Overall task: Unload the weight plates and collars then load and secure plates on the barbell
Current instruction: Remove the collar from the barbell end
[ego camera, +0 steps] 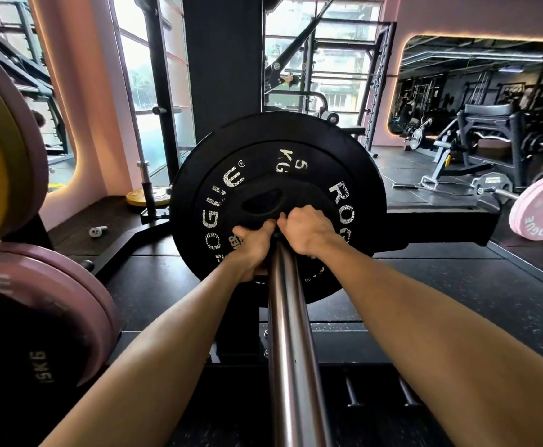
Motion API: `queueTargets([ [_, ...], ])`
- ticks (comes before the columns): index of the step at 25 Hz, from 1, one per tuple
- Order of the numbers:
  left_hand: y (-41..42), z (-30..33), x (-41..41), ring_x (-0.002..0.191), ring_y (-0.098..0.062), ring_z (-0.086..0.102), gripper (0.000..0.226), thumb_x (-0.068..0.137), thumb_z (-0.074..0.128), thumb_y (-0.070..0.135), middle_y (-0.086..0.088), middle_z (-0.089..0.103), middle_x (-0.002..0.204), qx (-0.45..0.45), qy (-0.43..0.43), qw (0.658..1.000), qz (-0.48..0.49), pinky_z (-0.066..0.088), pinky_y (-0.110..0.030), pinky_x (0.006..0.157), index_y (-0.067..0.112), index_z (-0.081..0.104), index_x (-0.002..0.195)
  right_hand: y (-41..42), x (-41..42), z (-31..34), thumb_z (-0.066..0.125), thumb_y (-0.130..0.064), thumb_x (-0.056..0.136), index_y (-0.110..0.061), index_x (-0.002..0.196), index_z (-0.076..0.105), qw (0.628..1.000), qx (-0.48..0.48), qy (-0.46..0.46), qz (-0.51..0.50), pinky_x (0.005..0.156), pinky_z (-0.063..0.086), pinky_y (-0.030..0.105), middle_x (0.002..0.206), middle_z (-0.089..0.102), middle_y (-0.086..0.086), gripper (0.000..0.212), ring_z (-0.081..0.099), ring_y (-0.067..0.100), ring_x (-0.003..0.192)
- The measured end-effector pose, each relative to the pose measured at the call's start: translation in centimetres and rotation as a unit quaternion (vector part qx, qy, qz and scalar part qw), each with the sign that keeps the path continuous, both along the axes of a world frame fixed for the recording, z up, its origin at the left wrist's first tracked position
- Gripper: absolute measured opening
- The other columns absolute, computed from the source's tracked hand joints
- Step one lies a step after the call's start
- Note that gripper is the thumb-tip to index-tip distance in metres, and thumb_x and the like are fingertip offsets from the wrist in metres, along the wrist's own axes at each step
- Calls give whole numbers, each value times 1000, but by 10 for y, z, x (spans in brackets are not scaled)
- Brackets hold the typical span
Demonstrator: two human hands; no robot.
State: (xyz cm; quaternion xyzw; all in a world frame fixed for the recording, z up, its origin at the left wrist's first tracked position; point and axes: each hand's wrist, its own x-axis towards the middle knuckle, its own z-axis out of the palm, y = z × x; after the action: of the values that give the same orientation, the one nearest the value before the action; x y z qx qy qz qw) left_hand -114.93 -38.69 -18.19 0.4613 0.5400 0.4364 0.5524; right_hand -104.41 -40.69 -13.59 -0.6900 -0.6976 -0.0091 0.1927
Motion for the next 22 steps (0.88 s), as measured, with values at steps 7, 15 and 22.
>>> queueTargets([
  [7, 6, -10, 2, 80, -21, 61, 45, 96, 49, 48, -7, 54, 94, 7, -38, 999, 36, 56, -38, 70, 17, 23, 116, 1, 30, -27, 37, -26, 102, -7, 57, 49, 941, -6, 338, -13, 32, 37, 21, 61, 56, 15, 50, 48, 14, 32],
  [15, -7, -7, 3, 81, -21, 62, 62, 102, 40, 48, -1, 52, 94, -14, -58, 998, 2, 55, -48, 83, 17, 8, 147, -13, 40, -18, 28, -26, 107, 0, 78, 47, 905, -126, 406, 1, 37, 41, 27, 63, 59, 15, 43, 51, 25, 45],
  [22, -65, -3, -5, 78, -21, 62, 63, 103, 37, 48, -5, 56, 95, -23, -42, 999, -10, 55, -44, 79, 18, 5, 147, -66, 30, -14, 26, -26, 107, -1, 75, 44, 903, -156, 399, -16, 40, 41, 27, 65, 59, 16, 44, 53, 26, 49],
])
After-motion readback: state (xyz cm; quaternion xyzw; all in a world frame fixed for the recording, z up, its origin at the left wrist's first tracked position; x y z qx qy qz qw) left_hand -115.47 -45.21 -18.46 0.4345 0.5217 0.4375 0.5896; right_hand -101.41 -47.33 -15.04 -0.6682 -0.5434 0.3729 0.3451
